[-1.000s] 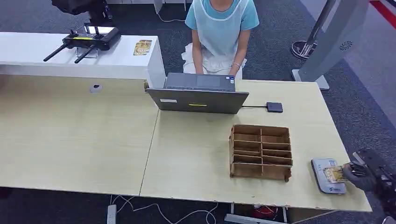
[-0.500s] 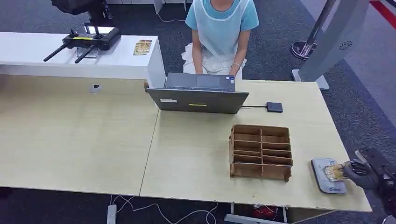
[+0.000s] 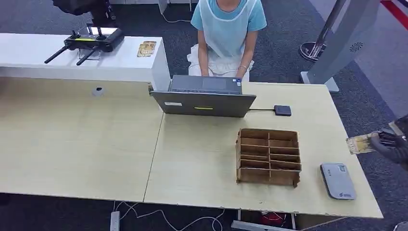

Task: Pass the card to the sensor for recognition and then transmit it.

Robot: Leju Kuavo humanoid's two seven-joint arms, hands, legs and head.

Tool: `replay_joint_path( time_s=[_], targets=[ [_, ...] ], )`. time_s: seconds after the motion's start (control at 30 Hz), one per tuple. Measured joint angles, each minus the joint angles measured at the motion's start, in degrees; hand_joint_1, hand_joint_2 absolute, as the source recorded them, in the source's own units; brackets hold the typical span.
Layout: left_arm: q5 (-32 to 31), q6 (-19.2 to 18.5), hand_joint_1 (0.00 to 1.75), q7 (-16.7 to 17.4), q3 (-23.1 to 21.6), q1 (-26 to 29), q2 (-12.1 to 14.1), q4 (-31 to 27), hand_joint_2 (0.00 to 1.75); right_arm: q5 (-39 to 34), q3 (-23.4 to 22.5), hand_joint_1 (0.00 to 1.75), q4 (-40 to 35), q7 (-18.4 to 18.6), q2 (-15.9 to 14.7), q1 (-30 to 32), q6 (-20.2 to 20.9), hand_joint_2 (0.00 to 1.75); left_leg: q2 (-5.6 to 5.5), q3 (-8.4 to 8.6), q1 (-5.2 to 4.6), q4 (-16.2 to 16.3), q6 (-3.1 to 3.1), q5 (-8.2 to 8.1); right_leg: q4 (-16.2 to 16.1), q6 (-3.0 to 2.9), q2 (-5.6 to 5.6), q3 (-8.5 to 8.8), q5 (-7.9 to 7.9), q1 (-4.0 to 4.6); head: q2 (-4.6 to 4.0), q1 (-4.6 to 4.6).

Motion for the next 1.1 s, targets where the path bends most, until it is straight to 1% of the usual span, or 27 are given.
replay_joint_path(
  time_s=[0.1, 0.2, 0.27, 0.4, 0.43, 0.5, 0.57, 0.73, 0.83, 0.93, 1.0, 1.1],
  targets=[
    [-0.09, 0.02, 0.0, 0.02, 0.11, -0.01, -0.11, 0.0, 0.0, -0.06, 1.68, 1.75, -0.72, 1.18, -0.26, -4.12, -0.79, 1.75, 0.02, -0.06, 0.0, 0.0, 0.02, 0.01, 0.02, -0.02, 0.01, 0.0, 0.03, 0.0, 0.02, 0.02],
    [-0.31, 0.39, 0.0, 0.2, 0.11, -0.07, -0.26, 0.0, 0.0, 2.41, 4.88, 1.75, -0.83, 3.26, -0.06, -9.96, -3.37, 1.75, 0.07, -0.05, -0.01, 0.0, -0.03, 0.05, 0.06, -0.03, 0.07, -0.03, 0.06, -0.01, 0.02, 0.04],
    [-0.52, 0.57, 0.0, 0.28, 0.11, -0.16, -0.39, 0.0, 0.0, 5.36, 7.55, 1.75, -0.83, 3.98, 0.5, -13.99, -6.28, 1.75, 0.06, -0.07, -0.01, 0.0, 0.01, 0.09, 0.07, -0.02, 0.07, -0.03, 0.07, 0.0, 0.0, 0.02],
    [-0.81, 0.74, 0.0, 0.35, 0.11, -0.39, -0.57, 0.0, 0.0, 12.12, 12.77, 1.75, -0.48, 5.9, 2.87, -21.72, -11.85, 1.75, 0.05, -0.13, 0.01, -0.01, 0.0, 0.17, 0.1, -0.02, 0.06, -0.08, 0.1, 0.02, 0.0, 0.02],
    [-1.07, 0.77, 0.0, 0.39, 0.11, -0.4, -0.63, 0.0, 0.0, 14.83, 14.06, 1.75, -0.17, 6.69, 3.83, -23.7, -13.6, 1.75, 0.06, -0.17, 0.01, -0.01, 0.0, 0.19, 0.14, -0.05, 0.07, -0.15, 0.12, 0.01, 0.0, 0.07],
    [-1.48, 0.76, 0.0, 0.68, 0.11, -0.5, -0.77, 0.0, 0.0, 20.29, 18.02, 1.75, 0.87, 8.3, 6.48, -28.24, -16.37, 1.75, 0.23, -0.17, 0.0, 0.0, -0.09, 0.25, 0.23, -0.09, 0.27, -0.33, 0.23, 0.0, 0.02, 0.0],
    [-1.73, 0.79, 0.0, 0.7, 0.11, -0.72, -0.92, 0.0, 0.0, 23.68, 21.43, 1.75, 1.9, 9.46, 9.26, -31.93, -18.16, 1.75, 0.28, -0.18, 0.02, 0.0, -0.11, 0.28, 0.24, -0.09, 0.32, -0.35, 0.25, 0.02, 0.0, 0.02],
    [-2.6, 0.79, 0.0, 1.18, 0.11, -0.83, -0.98, 0.0, 0.0, 30.43, 27.94, 1.75, 5.15, 10.97, 15.9, -38.58, -21.15, 1.75, 0.24, -0.23, 0.03, 0.0, -0.19, 0.38, 0.33, -0.14, 0.3, -0.46, 0.28, 0.03, 0.02, 0.02],
    [-2.97, 0.72, 0.0, 1.4, 0.11, -0.93, -1.07, 0.0, 0.0, 34.01, 31.1, 1.75, 7.04, 11.26, 19.76, -41.4, -22.76, 1.75, 0.24, -0.24, 0.03, 0.0, -0.21, 0.39, 0.36, -0.15, 0.3, -0.5, 0.29, 0.03, 0.0, 0.02],
    [-3.52, 0.63, 0.0, 1.49, 0.09, -0.95, -1.2, 0.0, 0.0, 37.74, 33.57, 1.75, 8.7, 11.23, 23.29, -43.42, -25.48, 1.75, 0.23, -0.26, 0.03, 0.0, -0.26, 0.43, 0.37, -0.15, 0.29, -0.53, 0.29, 0.03, 0.02, 0.02],
    [-3.72, 0.55, 0.0, 1.49, 0.07, -1.01, -1.27, 0.0, 0.0, 40.46, 35.04, 1.75, 9.31, 11.61, 25.1, -44.27, -27.28, 1.75, 0.2, -0.27, 0.03, 0.0, -0.26, 0.43, 0.38, -0.16, 0.27, -0.53, 0.29, 0.03, 0.0, 0.04],
    [-4.22, 0.52, 0.0, 1.51, 0.04, -1.02, -1.36, 0.0, 0.0, 43.59, 36.85, 1.75, 10.25, 11.8, 27.37, -45.26, -28.72, 1.75, 0.2, -0.28, 0.02, 0.0, -0.26, 0.42, 0.37, -0.16, 0.27, -0.54, 0.29, 0.02, 0.0, 0.04]
  ],
)
